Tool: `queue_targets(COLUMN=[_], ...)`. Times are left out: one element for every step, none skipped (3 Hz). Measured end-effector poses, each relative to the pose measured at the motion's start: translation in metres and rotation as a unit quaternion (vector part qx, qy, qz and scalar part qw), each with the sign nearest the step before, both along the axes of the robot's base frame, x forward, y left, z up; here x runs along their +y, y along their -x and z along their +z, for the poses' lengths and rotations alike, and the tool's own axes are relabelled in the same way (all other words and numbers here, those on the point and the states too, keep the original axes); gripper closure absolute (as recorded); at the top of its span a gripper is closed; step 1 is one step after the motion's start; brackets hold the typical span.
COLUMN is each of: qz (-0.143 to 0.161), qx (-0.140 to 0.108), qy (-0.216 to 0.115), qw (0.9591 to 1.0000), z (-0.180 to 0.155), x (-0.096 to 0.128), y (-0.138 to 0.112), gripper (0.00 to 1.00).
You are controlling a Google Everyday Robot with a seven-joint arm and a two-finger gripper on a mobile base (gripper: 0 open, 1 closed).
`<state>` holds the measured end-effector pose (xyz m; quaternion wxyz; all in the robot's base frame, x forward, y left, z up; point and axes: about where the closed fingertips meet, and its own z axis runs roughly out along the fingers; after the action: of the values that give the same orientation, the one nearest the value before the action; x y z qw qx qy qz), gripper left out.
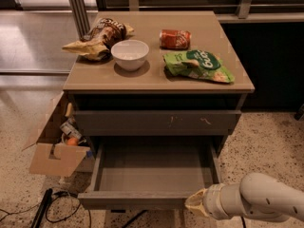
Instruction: Close middle drawer
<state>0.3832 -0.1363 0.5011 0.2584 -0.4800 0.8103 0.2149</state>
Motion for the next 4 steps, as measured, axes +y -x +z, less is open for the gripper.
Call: queue_targets(qz=[-0.010,-0.022,-0.025,-0.025], qx=[0.008,0.019,0.022,0.022], qy=[-0.006,-0.010,-0.011,-0.011], qw=[0.9999,0.9995,0.9994,0.9994], z=[-0.035,-0.068,-0.076,-0.076], x=[0.009,0.018,0.020,0.020], y=[-0.007,-0.011,-0.011,-0.011], gripper=[1.00,1.00,0.87,0.64])
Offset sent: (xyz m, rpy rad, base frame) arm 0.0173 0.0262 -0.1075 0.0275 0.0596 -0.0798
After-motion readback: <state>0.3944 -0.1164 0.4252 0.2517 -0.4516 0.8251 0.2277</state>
